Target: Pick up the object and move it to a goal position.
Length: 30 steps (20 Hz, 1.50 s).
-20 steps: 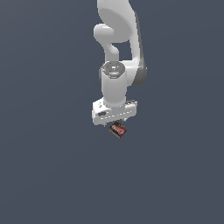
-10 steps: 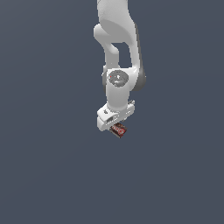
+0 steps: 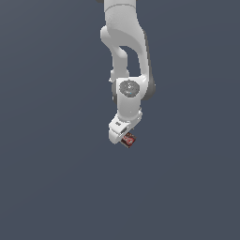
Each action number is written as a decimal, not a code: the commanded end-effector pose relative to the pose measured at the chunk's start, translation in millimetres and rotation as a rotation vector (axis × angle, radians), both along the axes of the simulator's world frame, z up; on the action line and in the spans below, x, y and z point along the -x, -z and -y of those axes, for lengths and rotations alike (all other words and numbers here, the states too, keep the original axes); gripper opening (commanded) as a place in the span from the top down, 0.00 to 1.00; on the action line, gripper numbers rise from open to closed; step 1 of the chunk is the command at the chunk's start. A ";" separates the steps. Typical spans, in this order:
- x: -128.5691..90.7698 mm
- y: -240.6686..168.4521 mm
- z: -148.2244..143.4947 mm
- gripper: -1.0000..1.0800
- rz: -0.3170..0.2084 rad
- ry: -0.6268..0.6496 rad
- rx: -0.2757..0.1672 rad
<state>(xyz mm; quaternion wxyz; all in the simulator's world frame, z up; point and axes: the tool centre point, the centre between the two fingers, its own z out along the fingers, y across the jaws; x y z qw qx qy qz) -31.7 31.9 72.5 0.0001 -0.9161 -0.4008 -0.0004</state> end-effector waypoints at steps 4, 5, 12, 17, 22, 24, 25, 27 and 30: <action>3.0 5.9 -2.5 0.04 -0.001 -0.059 0.001; 3.3 6.4 -2.7 0.04 -0.001 -0.063 0.001; 3.5 11.7 -2.7 0.04 -0.001 -0.062 0.001; 4.3 32.8 -2.9 0.04 -0.001 -0.065 0.001; 4.4 52.6 -2.9 0.04 -0.001 -0.067 0.001; 4.0 55.9 -2.8 0.04 -0.001 -0.067 0.001; 3.8 56.6 -2.7 0.04 -0.001 -0.067 0.001; 3.8 56.9 -2.7 1.00 -0.001 -0.067 0.001; 3.8 56.9 -2.7 1.00 -0.001 -0.067 0.001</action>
